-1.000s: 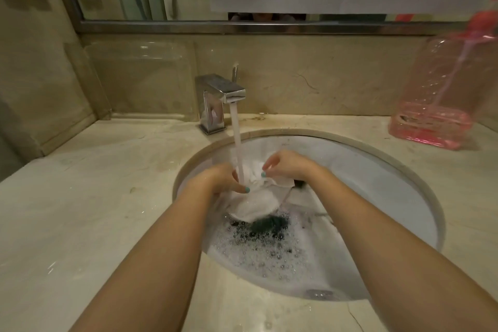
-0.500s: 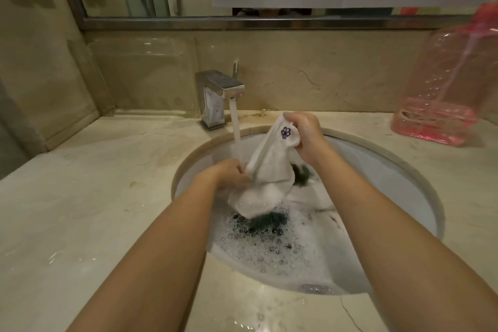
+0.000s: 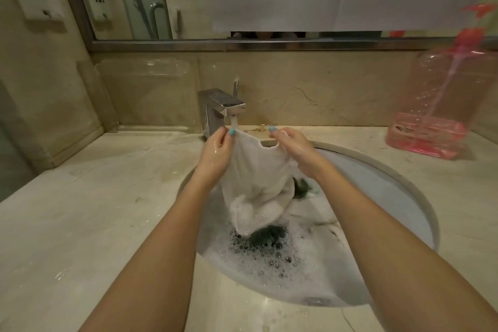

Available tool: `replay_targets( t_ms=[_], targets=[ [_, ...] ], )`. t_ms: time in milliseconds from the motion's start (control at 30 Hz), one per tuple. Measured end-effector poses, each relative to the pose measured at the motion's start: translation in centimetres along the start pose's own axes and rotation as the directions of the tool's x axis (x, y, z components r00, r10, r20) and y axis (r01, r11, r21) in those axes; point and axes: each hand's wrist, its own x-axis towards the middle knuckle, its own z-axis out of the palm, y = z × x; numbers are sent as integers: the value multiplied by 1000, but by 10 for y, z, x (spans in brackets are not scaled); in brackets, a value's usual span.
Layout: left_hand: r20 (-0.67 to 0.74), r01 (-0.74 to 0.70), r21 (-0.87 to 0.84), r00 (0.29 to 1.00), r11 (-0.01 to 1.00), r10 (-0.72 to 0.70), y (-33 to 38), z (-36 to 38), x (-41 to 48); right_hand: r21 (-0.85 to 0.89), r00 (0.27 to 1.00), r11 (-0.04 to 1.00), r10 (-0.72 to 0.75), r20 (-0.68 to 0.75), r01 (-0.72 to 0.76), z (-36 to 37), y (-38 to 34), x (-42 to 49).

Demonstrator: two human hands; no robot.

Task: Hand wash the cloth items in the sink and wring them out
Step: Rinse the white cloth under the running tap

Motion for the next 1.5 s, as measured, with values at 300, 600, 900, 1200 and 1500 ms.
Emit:
replay_targets(
  t_ms=[300, 600, 900, 1200, 1500],
  targets=[
    [88, 71, -75, 994, 995, -64, 12, 0, -20, 107, 961, 993, -77, 267, 49, 13, -24, -22],
    [595, 460, -102, 739, 882, -317, 10, 4, -27, 688, 970, 712, -38, 240, -142, 8, -46, -13],
    [566, 460, -240, 781, 855, -262, -8, -6, -19, 884, 961, 467, 261, -95, -39, -14, -19, -6],
    [158, 300, -663, 951, 685, -264, 15, 4, -10, 410, 972, 882, 221, 77, -233, 33, -12, -16],
    [19, 472, -407, 860, 782, -510, 12, 30, -3, 58, 999, 998, -15, -45, 17, 73, -17, -18]
  ],
)
